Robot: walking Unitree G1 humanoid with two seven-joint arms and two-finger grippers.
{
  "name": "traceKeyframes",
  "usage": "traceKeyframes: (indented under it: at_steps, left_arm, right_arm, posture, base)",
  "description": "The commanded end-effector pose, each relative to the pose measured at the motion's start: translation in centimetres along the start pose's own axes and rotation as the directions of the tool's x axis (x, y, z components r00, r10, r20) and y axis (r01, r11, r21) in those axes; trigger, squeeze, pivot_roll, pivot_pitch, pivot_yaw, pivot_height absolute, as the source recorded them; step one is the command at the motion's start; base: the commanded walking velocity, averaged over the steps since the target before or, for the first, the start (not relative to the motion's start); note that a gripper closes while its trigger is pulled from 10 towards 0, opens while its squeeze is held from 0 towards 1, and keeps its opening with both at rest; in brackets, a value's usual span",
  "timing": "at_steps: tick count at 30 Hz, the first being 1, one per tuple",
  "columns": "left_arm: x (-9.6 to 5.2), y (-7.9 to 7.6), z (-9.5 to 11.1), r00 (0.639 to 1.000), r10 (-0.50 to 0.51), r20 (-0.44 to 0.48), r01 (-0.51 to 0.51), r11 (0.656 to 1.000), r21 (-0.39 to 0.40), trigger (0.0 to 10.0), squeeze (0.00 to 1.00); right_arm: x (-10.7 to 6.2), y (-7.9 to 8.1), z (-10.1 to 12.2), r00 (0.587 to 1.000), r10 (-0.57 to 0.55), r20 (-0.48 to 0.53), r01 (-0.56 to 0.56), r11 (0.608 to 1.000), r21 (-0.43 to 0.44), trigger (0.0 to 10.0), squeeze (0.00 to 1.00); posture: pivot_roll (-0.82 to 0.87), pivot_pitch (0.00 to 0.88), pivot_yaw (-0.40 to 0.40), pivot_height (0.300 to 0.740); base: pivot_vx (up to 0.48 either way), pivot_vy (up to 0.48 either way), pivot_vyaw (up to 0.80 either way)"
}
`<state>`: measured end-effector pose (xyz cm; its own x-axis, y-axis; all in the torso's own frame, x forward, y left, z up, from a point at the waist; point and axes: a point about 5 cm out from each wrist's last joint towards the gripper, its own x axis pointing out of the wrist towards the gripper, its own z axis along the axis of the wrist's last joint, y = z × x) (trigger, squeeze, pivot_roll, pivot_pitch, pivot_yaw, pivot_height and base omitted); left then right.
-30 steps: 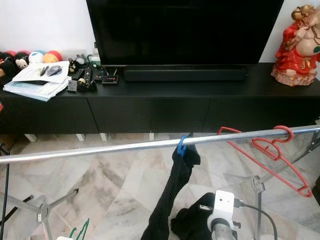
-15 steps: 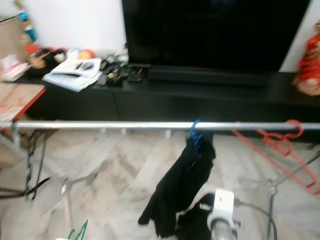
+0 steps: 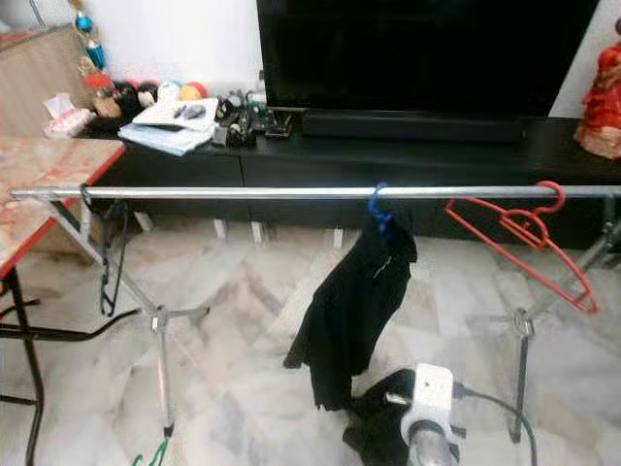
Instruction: Hang hanger
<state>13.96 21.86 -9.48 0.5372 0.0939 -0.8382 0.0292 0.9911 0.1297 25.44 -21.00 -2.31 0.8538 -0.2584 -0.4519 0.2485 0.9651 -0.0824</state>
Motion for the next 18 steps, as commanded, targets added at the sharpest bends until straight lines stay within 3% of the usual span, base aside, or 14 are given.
traceKeyframes:
  at_steps: [1, 9, 18]
  left_arm:
    - [0.0, 0.6, 0.0, 1.000, 0.015, -0.006, -0.015, 1.000, 0.006, 10.0, 0.00]
    - [0.1, -0.4, -0.1, 1.000, 0.010, -0.018, -0.010, 1.000, 0.000, 10.0, 0.00]
    - [-0.2, 0.6, -0.8, 0.999, 0.022, -0.040, -0.022, 1.000, -0.003, 10.0, 0.00]
  right_arm:
    - [0.1, 0.4, 0.4, 1.000, 0.007, 0.014, -0.007, 1.000, 0.014, 10.0, 0.00]
    - [0.1, 0.5, 0.4, 1.000, 0.012, 0.009, -0.012, 1.000, 0.008, 10.0, 0.00]
    - [0.2, 0.6, 0.6, 1.000, 0.018, 0.013, -0.018, 1.000, 0.002, 10.0, 0.00]
  posture:
    - [0.00, 0.047, 0.009, 0.740]
    - [0.00, 0.048, 0.005, 0.740]
    - [0.00, 0.048, 0.005, 0.740]
  base:
    - [-0.341, 0.000, 0.00]
    - [-0.345, 0.000, -0.68]
    - [-0.345, 0.000, 0.00]
